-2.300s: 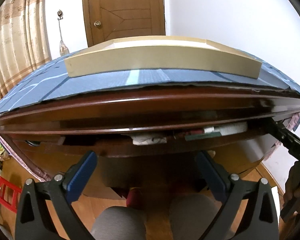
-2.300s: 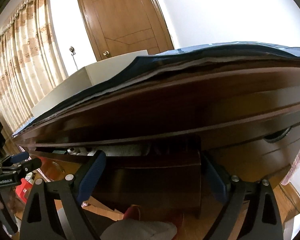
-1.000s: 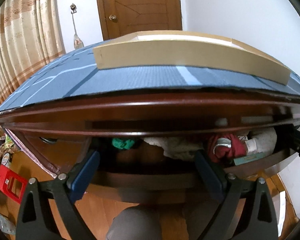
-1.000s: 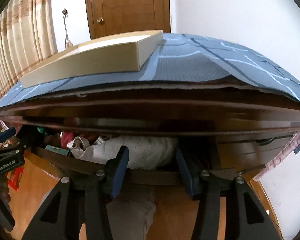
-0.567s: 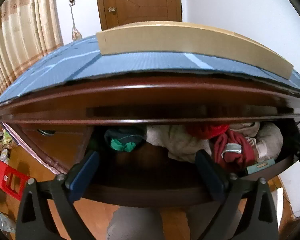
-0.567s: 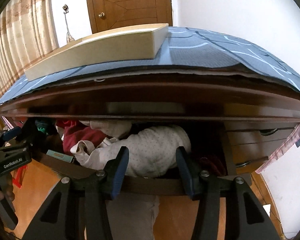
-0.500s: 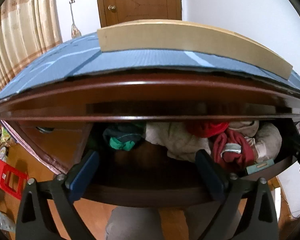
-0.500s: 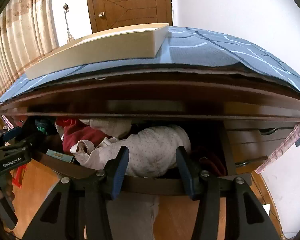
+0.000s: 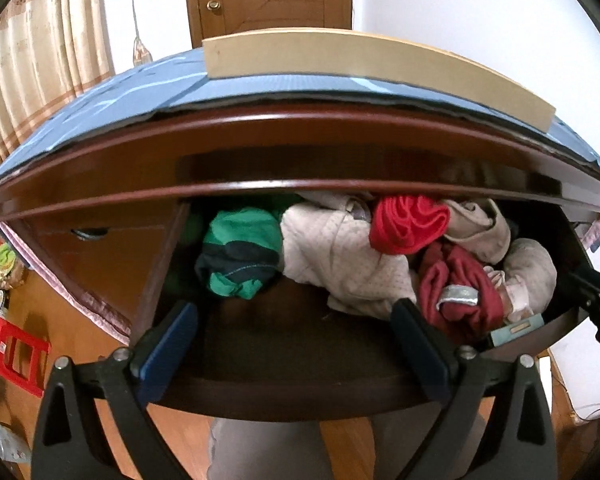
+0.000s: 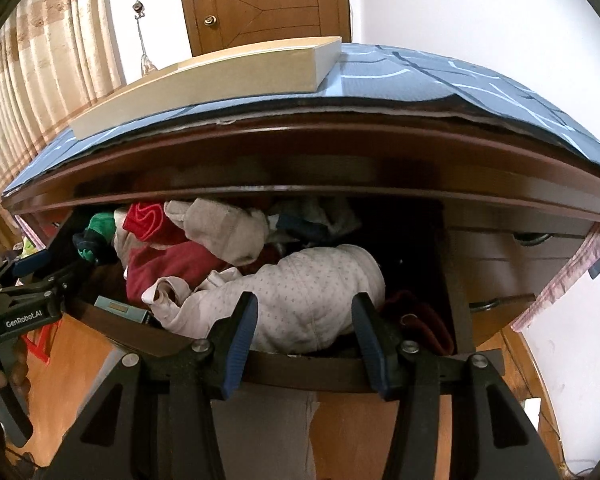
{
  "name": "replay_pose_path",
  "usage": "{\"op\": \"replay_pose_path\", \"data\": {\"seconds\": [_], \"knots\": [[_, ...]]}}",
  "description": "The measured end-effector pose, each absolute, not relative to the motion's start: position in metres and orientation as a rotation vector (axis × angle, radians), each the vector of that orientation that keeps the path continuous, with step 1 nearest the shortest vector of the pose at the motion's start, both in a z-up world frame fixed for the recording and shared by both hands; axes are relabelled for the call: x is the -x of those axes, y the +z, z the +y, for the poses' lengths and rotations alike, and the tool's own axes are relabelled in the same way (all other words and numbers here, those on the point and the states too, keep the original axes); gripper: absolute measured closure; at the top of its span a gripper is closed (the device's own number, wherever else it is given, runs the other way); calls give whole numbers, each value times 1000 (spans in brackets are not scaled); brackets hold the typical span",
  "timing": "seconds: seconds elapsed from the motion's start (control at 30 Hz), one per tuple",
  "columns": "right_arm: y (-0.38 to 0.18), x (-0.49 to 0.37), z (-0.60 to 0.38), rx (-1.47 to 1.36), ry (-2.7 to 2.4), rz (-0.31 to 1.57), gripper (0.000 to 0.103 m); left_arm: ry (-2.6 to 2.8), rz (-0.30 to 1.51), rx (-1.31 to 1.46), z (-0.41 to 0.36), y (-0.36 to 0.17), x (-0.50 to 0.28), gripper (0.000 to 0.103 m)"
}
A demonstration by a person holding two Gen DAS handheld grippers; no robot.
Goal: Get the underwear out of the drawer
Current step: 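Lower both tools toward the clothes in the open drawer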
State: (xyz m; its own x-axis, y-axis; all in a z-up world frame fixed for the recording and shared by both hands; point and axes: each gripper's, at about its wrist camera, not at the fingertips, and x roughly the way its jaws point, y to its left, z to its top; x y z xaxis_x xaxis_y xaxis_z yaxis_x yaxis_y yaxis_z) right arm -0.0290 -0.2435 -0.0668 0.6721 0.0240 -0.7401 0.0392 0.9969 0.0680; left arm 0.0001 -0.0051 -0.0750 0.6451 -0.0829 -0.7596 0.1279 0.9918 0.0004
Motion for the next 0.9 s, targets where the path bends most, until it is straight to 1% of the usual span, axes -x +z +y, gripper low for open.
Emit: {"op": "replay_pose_path", "data": {"seconds": [0.27,0.67,0.9], "knots": [[-65,42,-246,-80,-1,845,51,-143,872,-88,-1,-74,13,4],[-68,63,-249,-82,20,849,51,-182,902,-60,3,-78,32,2],[-68,68,-247,-73,23,838,51,-174,884,-49,4,-78,35,3]]}}
